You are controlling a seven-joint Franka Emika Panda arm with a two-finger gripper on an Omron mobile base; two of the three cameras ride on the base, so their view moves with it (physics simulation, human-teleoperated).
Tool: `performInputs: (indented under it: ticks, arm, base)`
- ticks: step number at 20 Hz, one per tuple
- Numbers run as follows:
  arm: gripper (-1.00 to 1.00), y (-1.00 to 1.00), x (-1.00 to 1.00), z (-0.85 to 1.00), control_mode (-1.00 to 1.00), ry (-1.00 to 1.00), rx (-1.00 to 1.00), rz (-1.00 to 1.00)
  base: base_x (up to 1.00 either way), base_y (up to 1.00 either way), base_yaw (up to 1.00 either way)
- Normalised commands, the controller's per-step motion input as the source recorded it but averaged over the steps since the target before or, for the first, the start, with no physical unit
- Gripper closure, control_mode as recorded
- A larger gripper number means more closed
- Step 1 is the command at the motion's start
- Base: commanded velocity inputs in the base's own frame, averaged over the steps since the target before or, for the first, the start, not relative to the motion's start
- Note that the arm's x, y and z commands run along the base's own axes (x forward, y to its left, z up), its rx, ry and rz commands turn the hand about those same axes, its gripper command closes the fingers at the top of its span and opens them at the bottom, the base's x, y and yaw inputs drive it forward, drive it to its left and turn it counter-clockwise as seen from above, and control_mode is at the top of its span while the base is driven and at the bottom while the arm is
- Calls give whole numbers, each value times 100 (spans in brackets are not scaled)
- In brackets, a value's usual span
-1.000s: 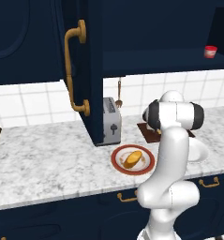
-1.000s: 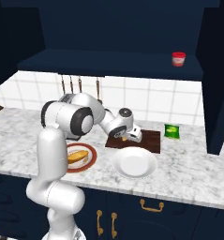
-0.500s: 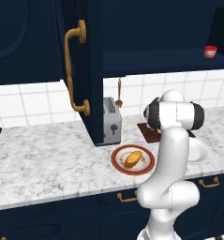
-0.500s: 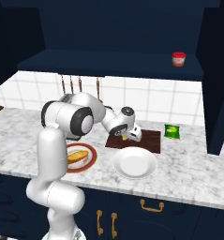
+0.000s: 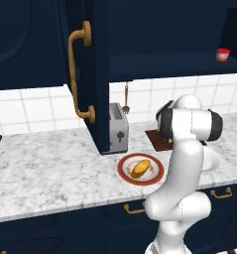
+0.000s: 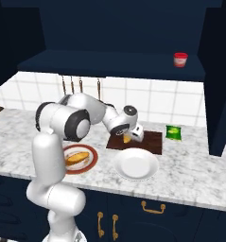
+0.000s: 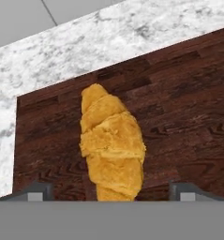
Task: From the different types of pastries on the counter, select a croissant and place it on the cutting board. Then retrieve a jar of jam from the cabinet and place it alongside the croissant on the cutting board.
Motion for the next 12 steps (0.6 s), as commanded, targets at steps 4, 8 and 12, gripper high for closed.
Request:
performInputs:
  ticks: [4, 8, 12]
  arm:
    - [-100, 0, -47, 63, -100, -20, 0, -2]
    - [-100, 0, -65, 63, -100, -21, 0, -8]
    - [-100, -1, -38, 72, -100, -13, 0, -13]
  base:
    - [0, 0, 0]
    - [0, 0, 0]
    - [0, 0, 0]
